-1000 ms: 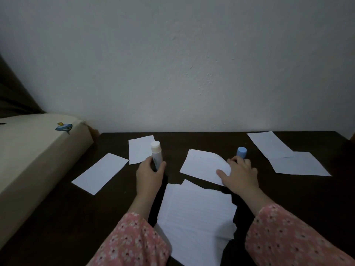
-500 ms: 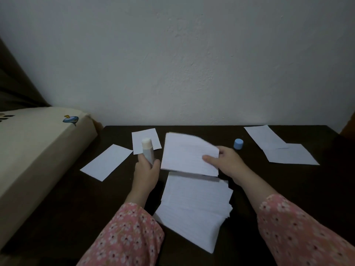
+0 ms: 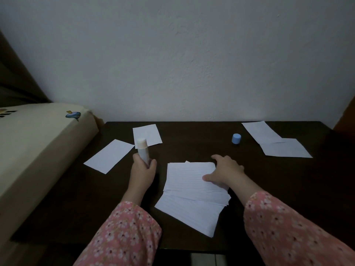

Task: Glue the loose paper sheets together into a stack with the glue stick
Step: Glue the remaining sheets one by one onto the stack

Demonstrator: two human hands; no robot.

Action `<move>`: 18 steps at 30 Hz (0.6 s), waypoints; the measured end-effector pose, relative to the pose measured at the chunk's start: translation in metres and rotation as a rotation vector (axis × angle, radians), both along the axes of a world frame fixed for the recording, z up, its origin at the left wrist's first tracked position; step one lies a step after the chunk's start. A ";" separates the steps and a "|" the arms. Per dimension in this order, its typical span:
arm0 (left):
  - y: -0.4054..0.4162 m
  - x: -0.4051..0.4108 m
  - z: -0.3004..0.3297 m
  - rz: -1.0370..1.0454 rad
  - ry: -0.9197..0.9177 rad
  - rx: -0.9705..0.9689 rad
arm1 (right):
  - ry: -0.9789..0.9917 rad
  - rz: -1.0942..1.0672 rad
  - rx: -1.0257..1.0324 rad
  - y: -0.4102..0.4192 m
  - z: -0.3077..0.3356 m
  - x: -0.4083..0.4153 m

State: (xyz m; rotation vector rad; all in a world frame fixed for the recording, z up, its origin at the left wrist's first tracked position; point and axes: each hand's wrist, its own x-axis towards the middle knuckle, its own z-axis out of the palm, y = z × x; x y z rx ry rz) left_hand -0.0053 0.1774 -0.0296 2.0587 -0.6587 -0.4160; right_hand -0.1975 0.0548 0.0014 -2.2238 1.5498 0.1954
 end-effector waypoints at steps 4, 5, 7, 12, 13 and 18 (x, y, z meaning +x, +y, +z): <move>0.001 0.004 0.006 -0.007 0.028 0.031 | 0.114 0.025 -0.005 -0.002 0.009 0.010; 0.001 0.006 0.007 -0.009 0.034 0.037 | 0.146 0.041 -0.012 -0.003 0.014 0.014; 0.000 0.012 0.009 -0.015 0.037 0.041 | 0.156 0.068 -0.018 -0.007 0.025 0.026; 0.002 0.033 0.012 -0.017 0.059 0.031 | -0.031 0.145 -0.081 -0.016 0.039 0.083; 0.002 0.038 0.012 -0.013 0.073 0.027 | -0.054 0.182 -0.099 -0.016 0.038 0.097; 0.003 0.060 0.009 -0.014 0.096 -0.018 | -0.138 0.395 -0.131 -0.024 0.019 0.156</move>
